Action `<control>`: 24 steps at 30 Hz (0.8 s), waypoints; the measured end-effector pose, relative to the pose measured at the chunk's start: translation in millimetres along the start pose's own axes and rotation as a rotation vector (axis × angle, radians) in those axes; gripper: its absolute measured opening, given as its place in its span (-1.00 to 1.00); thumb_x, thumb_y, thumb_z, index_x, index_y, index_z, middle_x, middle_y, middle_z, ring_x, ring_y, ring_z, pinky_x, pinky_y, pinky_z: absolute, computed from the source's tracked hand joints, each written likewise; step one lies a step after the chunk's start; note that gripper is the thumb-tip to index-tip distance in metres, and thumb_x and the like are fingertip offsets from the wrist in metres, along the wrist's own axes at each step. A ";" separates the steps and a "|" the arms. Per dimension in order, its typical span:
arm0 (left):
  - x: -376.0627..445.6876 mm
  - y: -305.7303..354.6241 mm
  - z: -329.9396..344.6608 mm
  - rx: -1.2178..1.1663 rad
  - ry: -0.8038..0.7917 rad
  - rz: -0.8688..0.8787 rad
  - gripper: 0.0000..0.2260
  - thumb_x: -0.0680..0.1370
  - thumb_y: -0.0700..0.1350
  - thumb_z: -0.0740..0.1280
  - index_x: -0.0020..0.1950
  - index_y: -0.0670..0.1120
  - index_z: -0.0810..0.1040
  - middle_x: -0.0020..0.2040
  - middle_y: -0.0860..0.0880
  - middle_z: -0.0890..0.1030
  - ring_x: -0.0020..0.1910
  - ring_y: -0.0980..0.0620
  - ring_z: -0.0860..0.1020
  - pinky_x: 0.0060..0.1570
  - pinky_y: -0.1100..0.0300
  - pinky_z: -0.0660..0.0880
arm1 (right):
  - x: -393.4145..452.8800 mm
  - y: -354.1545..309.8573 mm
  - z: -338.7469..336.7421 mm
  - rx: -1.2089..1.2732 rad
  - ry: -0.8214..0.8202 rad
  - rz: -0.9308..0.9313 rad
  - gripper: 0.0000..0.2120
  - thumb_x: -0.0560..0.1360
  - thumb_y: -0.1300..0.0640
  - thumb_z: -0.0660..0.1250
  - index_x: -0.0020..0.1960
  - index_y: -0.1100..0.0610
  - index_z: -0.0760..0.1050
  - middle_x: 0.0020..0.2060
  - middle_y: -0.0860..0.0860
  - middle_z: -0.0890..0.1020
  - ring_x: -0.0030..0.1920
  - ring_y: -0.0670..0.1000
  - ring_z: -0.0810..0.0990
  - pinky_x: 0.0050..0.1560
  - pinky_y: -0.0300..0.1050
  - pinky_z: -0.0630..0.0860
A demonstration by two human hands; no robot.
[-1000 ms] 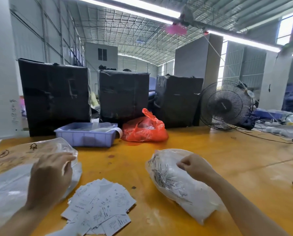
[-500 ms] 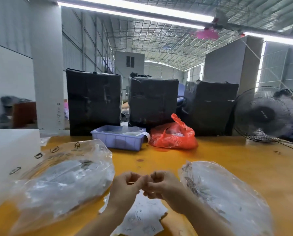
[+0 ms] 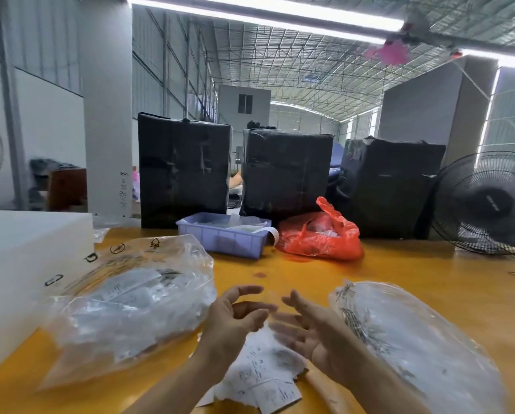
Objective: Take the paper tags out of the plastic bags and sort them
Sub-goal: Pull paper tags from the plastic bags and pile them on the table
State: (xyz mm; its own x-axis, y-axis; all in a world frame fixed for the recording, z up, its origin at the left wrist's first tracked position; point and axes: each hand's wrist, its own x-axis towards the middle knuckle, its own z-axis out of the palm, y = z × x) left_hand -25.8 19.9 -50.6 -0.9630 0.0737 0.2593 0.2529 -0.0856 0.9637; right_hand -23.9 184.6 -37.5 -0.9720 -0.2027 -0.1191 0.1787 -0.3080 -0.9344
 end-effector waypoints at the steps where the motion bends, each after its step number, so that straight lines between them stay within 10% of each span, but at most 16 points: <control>1: 0.2 0.0 -0.1 -0.005 -0.010 0.009 -0.70 0.46 -0.36 0.39 0.13 -0.09 0.52 -0.14 -0.08 0.71 -0.22 0.07 0.63 -0.27 0.31 0.50 | -0.9 0.4 0.7 -0.054 -0.034 0.035 -0.45 0.31 -0.11 0.42 0.17 0.21 0.50 0.01 0.20 0.66 0.00 0.18 0.67 0.01 0.06 0.60; 7: 0.4 0.1 -1.7 0.030 0.040 0.005 -0.74 0.44 -0.33 0.42 0.07 -0.10 0.54 -0.22 -0.07 0.71 -0.33 0.15 0.59 -0.30 0.33 0.50 | -0.5 1.4 -3.2 -0.117 -0.094 0.023 -0.66 0.17 0.18 0.57 -0.09 0.26 0.67 -0.39 0.09 0.58 -0.38 -0.02 0.56 -0.30 -0.18 0.52; 24: -4.0 -1.3 2.6 0.008 0.190 0.009 -0.64 0.29 -0.20 0.54 0.03 -0.09 0.53 -0.27 -0.04 0.70 -0.31 0.14 0.64 -0.31 0.38 0.46 | -2.9 6.0 -0.2 -0.235 -0.056 -0.074 -0.73 0.11 0.09 0.57 -0.27 0.19 0.64 -0.27 0.18 0.65 -0.24 0.05 0.66 -0.23 -0.16 0.57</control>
State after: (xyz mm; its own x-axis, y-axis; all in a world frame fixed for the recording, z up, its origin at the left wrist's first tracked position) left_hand -22.1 22.3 -52.7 -0.9607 -0.1161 0.2521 0.2618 -0.0774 0.9620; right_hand -20.0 183.5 -42.8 -0.9700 -0.2407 -0.0347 0.0606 -0.1009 -0.9931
